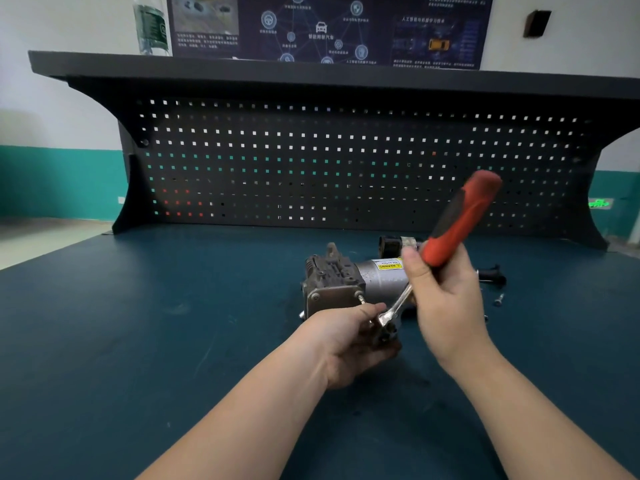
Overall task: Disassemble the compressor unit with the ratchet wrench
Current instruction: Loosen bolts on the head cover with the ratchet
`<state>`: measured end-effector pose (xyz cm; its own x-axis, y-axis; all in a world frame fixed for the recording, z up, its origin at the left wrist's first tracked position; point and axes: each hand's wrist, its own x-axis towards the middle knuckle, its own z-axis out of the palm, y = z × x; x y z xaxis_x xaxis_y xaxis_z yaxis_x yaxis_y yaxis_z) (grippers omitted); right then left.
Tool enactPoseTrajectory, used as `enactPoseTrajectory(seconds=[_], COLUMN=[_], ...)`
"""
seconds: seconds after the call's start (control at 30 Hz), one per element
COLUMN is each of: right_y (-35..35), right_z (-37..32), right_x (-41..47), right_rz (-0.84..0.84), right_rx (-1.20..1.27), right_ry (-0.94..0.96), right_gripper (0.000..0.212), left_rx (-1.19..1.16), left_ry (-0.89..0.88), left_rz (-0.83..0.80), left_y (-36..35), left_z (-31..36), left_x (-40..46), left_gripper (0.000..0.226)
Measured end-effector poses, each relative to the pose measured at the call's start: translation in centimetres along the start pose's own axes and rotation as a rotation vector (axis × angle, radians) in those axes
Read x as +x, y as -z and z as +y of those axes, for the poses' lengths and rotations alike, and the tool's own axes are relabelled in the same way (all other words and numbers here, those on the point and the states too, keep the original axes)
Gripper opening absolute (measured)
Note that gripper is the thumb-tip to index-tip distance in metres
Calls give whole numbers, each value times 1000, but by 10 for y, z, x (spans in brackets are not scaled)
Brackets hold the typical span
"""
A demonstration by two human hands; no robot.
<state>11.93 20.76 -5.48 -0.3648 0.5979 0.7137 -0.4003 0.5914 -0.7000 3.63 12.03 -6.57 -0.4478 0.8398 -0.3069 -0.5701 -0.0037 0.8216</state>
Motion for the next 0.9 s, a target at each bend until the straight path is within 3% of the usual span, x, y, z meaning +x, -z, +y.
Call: enactPoseTrajectory(seconds=[0.07,0.13,0.2,0.3,0.37,0.47,0.63,0.7,0.77,0.87,0.9], right_y=[-5,-5,0,6,6,4,-2,-5,-2,6,8], right_z=[0,4,10,24,22,15,0,2,6,17,19], right_x=[-6,-2,6,7,2,8,-2,-4,2,9,7], right_rz=[-19,136,307,452,483,401,54,96,245,424,474], right_rx=[-102,-116,-28,412,602,525,-53,-96,-8,464,637], right_ry=[106,10,-339,-973,-1077,-776,-31,21,-231,-917,-1051], right_gripper=[5,4,8,20,24,16,6,2,4,16,20], left_rx=[14,-6,-28,-12,-6,16,14,10,-5,-12,-8], left_ry=[4,-5,-4,-5,-21,-33,-32,-23,-17,-6,-9], left_rz=[7,-4,-12,-5,10,-9,-20,-13,-5,-9,-12], left_y=[1,1,0,-2,-1,0,2,1,1,0,1], left_z=[0,0,1,1,1,0,-2,-2,-1,2,3], left_x=[1,2,2,2,3,3,2,2,3,3,3], left_gripper=[28,23,13,12,16,16,12,11,10,10,10])
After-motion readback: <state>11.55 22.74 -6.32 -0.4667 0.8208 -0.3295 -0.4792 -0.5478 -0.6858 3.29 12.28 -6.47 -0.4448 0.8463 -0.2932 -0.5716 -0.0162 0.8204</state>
